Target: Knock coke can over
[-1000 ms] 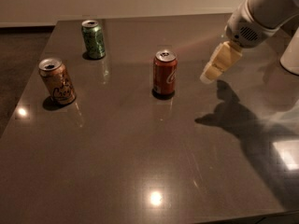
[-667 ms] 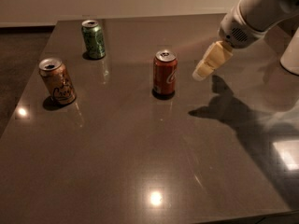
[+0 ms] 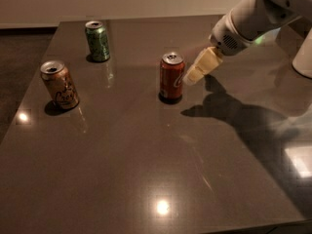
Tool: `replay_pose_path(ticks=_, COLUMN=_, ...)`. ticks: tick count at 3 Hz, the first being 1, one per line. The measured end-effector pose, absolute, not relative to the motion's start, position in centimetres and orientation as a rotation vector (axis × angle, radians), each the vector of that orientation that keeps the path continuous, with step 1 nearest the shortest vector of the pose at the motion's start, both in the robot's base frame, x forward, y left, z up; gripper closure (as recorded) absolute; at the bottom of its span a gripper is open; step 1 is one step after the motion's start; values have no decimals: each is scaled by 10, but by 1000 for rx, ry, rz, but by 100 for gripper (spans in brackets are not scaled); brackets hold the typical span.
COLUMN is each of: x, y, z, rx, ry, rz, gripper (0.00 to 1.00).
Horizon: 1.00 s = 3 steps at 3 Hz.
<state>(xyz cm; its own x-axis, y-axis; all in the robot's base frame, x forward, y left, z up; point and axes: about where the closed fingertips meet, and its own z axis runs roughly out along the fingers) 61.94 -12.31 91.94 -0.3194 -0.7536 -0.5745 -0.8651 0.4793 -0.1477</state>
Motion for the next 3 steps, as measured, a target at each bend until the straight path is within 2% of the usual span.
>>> replay_pose_path(ticks=3, x=617, y=-77, z=907, rx=-1393, ry=2036, rz=435, gripper=0)
